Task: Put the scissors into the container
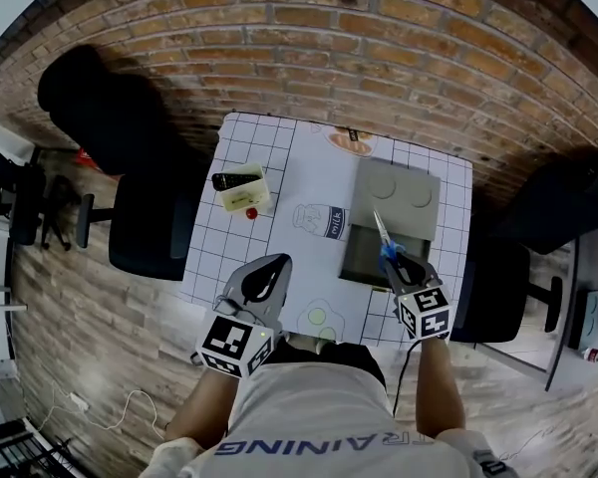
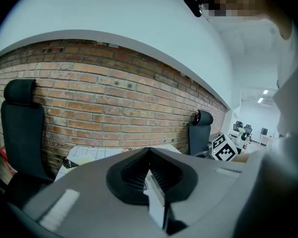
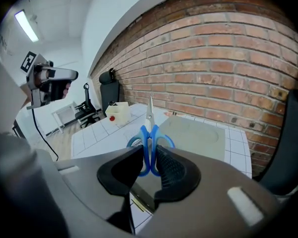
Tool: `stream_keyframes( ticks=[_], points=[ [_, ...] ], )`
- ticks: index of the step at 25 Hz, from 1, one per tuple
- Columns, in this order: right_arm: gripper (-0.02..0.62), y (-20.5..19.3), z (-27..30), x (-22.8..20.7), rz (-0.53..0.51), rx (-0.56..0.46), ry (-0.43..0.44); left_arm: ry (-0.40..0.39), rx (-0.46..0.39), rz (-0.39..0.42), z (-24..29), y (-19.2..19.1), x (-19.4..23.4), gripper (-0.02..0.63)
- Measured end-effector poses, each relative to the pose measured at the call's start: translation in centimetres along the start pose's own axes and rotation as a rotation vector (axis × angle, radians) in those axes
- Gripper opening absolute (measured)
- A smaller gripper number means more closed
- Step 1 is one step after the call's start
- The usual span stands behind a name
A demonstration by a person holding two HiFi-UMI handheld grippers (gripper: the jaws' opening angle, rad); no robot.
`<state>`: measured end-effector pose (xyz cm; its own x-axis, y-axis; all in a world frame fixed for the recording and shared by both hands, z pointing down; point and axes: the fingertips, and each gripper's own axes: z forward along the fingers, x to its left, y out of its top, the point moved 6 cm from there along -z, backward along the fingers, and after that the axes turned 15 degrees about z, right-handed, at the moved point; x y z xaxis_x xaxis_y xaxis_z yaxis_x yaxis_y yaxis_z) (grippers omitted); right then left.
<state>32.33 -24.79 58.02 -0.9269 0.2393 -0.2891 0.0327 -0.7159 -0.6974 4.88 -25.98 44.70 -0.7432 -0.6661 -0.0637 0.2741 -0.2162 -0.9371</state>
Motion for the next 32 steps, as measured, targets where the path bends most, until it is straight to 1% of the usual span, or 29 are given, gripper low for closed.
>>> stream_keyframes(
  ticks=[2, 11, 19, 21, 24, 32],
  points=[
    [0.101, -0.7, 0.9, -0.1, -0.018, 0.043, -0.002, 0.003, 0.002, 0.006, -0.1, -0.1, -0.1, -0.002],
    [0.101, -4.3, 3.8, -0.7, -0.080, 0.210, -0.024, 0.010, 0.007, -0.013, -0.1, -0.5, 0.0, -0.002],
    [0.101, -6.2, 5.3, -1.4, -0.151, 0.310, -0.063, 0.019, 0.019, -0.020, -0.2, -1.0, 0.2, -0.002],
    [0.101, -6.5, 5.7, -1.6, -0.156, 0.327, -0.066, 0.024, 0.024, -0.024, -0.3, -1.2, 0.3, -0.002],
    [0.101, -6.8, 6.1, -1.6, -0.154, 0.378, -0.078, 0.030, 0.027, -0.031, -0.4, -1.3, 0.5, -0.002],
    [0.101, -7.8, 7.3, -2.5, -0.137, 0.454, -0.142, 0.035, 0.033, -0.043, -0.6, -1.6, 0.8, -0.002]
  ],
)
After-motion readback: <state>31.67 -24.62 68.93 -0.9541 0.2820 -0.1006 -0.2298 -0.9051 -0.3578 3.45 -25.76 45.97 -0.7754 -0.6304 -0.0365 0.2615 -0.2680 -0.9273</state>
